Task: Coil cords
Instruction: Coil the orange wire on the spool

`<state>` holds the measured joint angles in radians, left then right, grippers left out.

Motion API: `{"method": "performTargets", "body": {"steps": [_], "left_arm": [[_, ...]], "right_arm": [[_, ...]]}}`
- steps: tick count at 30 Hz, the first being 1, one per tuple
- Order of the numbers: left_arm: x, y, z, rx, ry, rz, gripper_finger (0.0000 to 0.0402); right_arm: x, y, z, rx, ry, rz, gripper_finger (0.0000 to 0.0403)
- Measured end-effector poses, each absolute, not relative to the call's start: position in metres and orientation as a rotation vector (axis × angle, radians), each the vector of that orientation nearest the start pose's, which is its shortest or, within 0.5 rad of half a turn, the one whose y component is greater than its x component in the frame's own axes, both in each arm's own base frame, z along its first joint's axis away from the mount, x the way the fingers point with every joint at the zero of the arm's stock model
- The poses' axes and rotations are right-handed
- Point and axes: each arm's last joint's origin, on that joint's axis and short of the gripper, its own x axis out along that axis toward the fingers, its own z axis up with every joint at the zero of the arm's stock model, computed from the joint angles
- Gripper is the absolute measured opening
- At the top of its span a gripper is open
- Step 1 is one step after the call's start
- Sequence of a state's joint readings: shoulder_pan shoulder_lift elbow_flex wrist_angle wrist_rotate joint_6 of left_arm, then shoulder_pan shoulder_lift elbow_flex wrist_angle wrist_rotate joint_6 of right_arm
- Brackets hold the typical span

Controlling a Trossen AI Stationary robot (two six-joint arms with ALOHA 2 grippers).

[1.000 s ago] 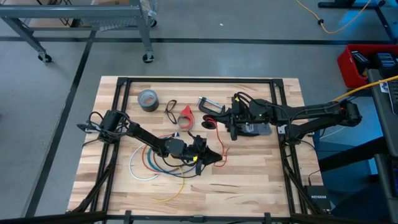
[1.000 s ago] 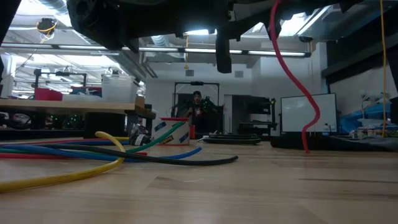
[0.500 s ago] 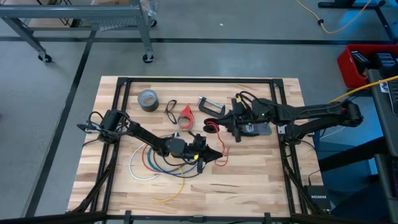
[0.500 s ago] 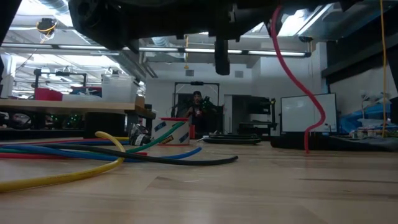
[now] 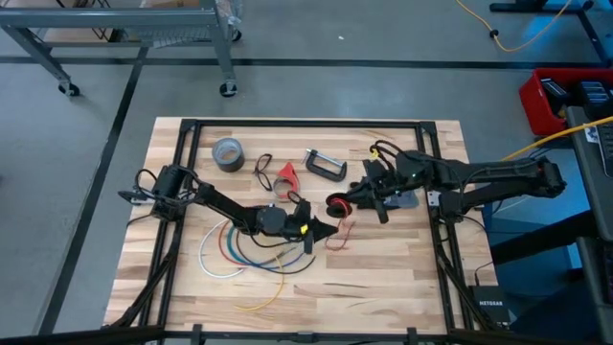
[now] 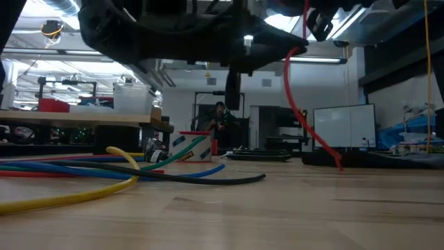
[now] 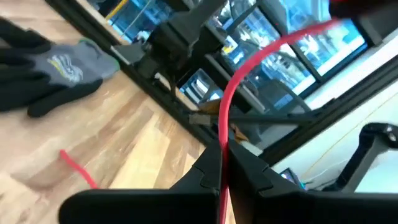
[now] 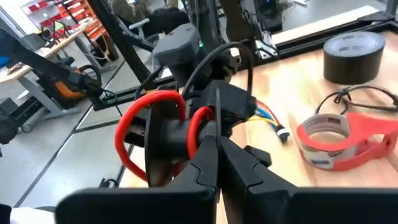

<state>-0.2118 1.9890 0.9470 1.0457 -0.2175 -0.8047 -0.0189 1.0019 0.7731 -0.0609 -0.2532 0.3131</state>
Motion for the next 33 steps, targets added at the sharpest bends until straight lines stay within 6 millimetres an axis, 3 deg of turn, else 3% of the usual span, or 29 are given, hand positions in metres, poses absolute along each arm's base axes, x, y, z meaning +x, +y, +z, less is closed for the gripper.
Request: {"method": "performTargets", "body": {"steps": [7,12,16,24,33], "left_arm": [[0.405,-0.072,0.189,-0.776,-0.050,-0.059,0.0000],[0.413,-0.073,0.193,-0.756,0.006,-0.028,0.0000],[0.412,-0.076,0.192,-0.774,0.014,-0.027,0.0000],[0.404,-0.082,0.189,-0.743,0.066,0.021,0.0000],[0.382,-0.083,0.201,-0.715,0.220,0.148,0.0000]], "right_arm": [[0.241,-0.002,0.289,0.326,0.320,0.025,0.0005],[0.257,-0.003,0.279,0.323,0.316,0.032,0.0005],[0.257,-0.003,0.276,0.322,0.334,0.016,0.0005],[0.257,-0.002,0.274,0.328,0.362,0.038,0.0005],[0.253,-0.002,0.269,0.334,0.431,0.028,0.0005]]}}
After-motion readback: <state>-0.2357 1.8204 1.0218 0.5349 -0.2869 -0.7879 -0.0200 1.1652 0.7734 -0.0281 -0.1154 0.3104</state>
